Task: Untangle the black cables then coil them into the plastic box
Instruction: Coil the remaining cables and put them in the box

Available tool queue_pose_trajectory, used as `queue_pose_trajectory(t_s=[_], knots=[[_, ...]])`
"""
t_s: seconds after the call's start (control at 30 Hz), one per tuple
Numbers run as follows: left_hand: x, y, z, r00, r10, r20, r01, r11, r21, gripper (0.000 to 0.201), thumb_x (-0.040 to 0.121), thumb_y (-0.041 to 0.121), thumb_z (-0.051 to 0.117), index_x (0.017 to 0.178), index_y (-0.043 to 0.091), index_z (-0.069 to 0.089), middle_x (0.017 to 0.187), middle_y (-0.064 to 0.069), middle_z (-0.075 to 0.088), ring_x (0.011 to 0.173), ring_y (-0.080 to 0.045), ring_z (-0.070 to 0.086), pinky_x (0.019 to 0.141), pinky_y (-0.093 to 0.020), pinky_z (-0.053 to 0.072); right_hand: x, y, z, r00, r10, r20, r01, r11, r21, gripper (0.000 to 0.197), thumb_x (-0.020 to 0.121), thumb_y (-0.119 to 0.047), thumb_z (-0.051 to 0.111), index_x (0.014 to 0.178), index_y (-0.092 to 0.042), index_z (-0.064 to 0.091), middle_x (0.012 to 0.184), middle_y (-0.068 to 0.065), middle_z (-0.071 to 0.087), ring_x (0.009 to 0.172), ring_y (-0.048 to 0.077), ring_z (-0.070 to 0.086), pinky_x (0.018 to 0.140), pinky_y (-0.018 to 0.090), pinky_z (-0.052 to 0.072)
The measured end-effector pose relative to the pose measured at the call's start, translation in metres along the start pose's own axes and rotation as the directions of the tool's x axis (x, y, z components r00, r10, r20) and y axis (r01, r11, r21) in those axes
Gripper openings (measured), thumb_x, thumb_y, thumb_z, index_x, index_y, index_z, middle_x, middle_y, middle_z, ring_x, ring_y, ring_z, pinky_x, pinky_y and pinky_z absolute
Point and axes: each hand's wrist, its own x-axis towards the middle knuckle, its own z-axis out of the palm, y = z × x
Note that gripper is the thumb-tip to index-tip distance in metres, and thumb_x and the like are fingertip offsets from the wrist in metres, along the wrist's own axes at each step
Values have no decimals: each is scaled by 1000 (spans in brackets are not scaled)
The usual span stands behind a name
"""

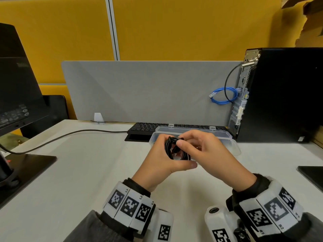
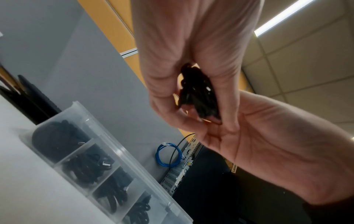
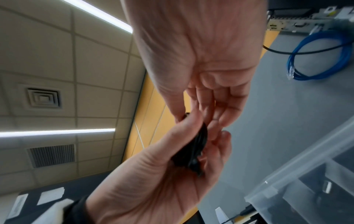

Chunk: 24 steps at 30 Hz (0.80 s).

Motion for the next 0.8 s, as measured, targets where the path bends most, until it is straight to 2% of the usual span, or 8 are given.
queue_pose_trajectory(t_s=[0.1, 0.2, 0.27, 0.33, 0.47, 0.53, 0.67, 0.8], knots=[[0, -1, -1, 1000, -13, -1, 13, 1000, -3, 60, 61, -4, 81, 112, 16, 56, 104, -4, 68, 88, -12, 66, 67, -23, 53, -3, -3, 0, 998, -5, 61, 16, 982, -188, 13, 92, -34, 52, 102, -31, 60, 98, -8, 69, 92, 5, 62, 76, 18, 47], [0, -2, 1, 999, 14, -48, -11, 998, 57, 57, 62, -4, 78, 111, 16, 60, 100, -4, 68, 83, -9, 65, 63, -22, 54, -5, -6, 0, 996, 4, 92, 27, 943, -332, 25, 95, -38, 45, 116, -37, 58, 98, -2, 58, 94, 10, 52, 73, 19, 39], [0, -3, 4, 996, 24, -89, -17, 997, 73, 59, 63, -5, 76, 114, 17, 58, 99, 0, 67, 81, -3, 65, 66, -21, 56, -6, -7, 1, 995, 12, 102, 24, 939, -342, 26, 96, -36, 43, 116, -36, 58, 89, -4, 54, 90, 10, 47, 68, 14, 35], [-1, -3, 7, 993, 23, -112, -17, 998, 55, 64, 66, -7, 73, 120, 21, 55, 98, 3, 65, 78, -1, 65, 66, -24, 57, -6, -8, 1, 994, 18, 111, 19, 944, -330, 25, 97, -34, 42, 112, -28, 61, 81, -11, 52, 89, 11, 45, 68, 14, 35], [-3, 0, 8, 995, 40, -92, -38, 999, 19, 74, 73, -8, 69, 130, 30, 43, 89, -4, 65, 70, -8, 67, 60, -26, 57, -3, -3, 2, 990, -21, 138, 60, 957, -285, 23, 97, -31, 43, 100, -21, 64, 89, -7, 65, 91, 17, 54, 80, 33, 45], [-3, 1, 8, 997, 44, -71, -42, 999, 17, 77, 75, -6, 68, 134, 32, 38, 87, -7, 65, 65, -10, 67, 58, -24, 54, -2, -3, 0, 991, -36, 129, 71, 958, -276, 23, 97, -29, 43, 94, -20, 64, 85, -6, 62, 86, 16, 54, 76, 29, 43], [-2, 1, 8, 996, 54, -66, -51, 998, 47, 74, 76, -2, 68, 133, 33, 39, 82, -5, 65, 60, -9, 64, 56, -18, 49, -2, -4, -1, 993, -65, 101, 92, 951, -295, 23, 96, -29, 45, 100, -19, 66, 90, -6, 58, 85, 8, 51, 70, 14, 35], [-1, 3, 9, 994, 62, -87, -59, 997, 42, 68, 74, -5, 67, 127, 30, 45, 76, -6, 63, 50, -11, 58, 51, -23, 49, -3, -5, -1, 992, -62, 113, 94, 950, -299, 21, 94, -32, 48, 97, -23, 66, 90, -7, 62, 82, 6, 54, 70, 18, 39]])
